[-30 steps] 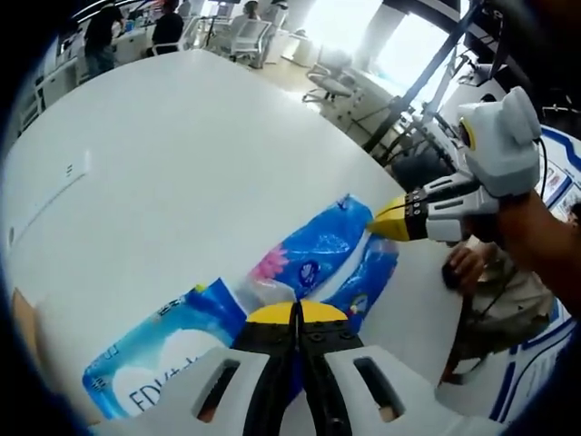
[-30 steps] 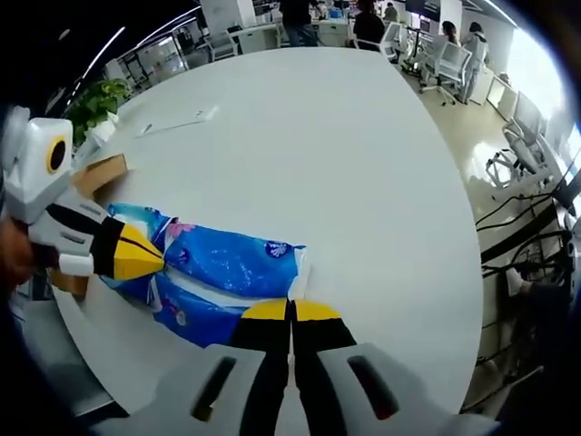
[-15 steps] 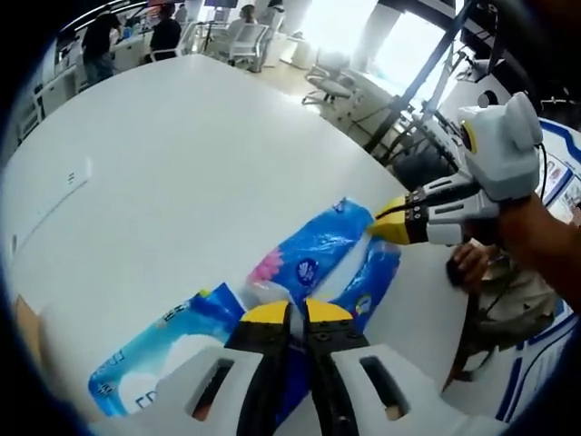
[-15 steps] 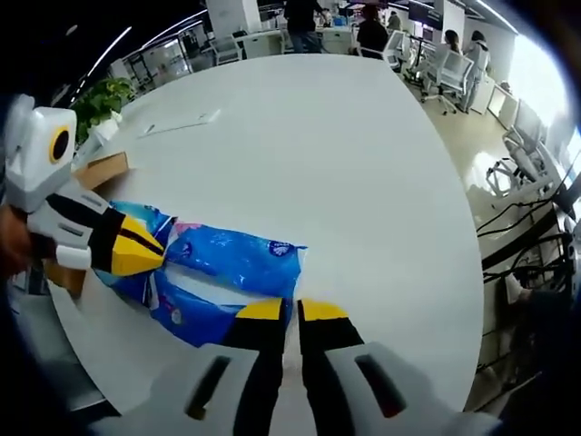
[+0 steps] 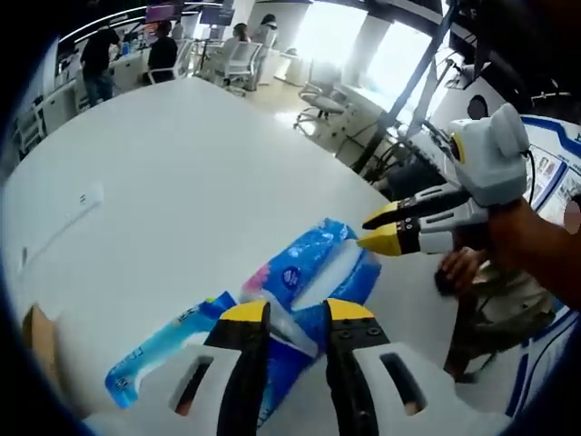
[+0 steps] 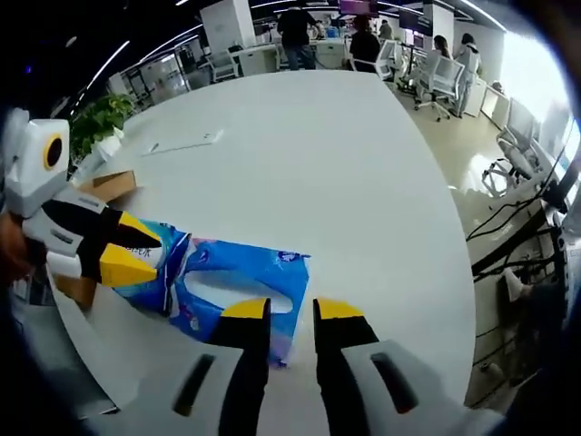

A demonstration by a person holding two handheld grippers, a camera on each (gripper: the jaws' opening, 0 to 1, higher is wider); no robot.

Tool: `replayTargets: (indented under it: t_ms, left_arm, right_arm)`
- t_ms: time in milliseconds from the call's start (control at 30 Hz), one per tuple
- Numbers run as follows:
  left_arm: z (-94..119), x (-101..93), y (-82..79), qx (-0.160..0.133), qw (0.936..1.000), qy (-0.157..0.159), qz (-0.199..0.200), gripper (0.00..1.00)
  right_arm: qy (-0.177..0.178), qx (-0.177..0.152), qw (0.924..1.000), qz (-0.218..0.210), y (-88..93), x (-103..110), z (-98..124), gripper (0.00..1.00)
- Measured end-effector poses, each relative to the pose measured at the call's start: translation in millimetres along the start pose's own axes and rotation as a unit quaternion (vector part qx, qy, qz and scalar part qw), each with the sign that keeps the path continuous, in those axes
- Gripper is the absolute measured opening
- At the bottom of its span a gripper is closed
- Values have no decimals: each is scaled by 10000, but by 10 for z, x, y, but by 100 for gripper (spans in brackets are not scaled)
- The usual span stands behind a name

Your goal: Operate the shoe box by opening the lid, removing the specified soft item, and placing it in the target area until the item is outside and the box remains undamaged.

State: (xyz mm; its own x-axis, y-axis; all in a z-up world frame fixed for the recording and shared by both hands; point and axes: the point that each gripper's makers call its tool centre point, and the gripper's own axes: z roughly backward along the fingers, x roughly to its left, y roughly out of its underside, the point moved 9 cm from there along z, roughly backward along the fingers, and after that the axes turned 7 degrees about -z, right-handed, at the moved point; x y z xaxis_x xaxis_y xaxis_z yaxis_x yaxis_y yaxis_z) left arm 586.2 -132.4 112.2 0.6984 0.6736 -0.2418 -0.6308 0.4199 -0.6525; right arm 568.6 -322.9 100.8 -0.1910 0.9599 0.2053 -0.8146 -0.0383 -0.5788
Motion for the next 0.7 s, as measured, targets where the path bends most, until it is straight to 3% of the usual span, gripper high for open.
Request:
replayTargets:
  t_ms: [400,700]
  left_arm:
    - [399,48,118,-49,10000,-65,52,22]
    - [836,175,213,-226,9995,-207,83,22]
  right_arm:
    - [63,-150,9999,-34,-82,231,226,18]
    - [10,-254,9996,93,-108,594,386,17]
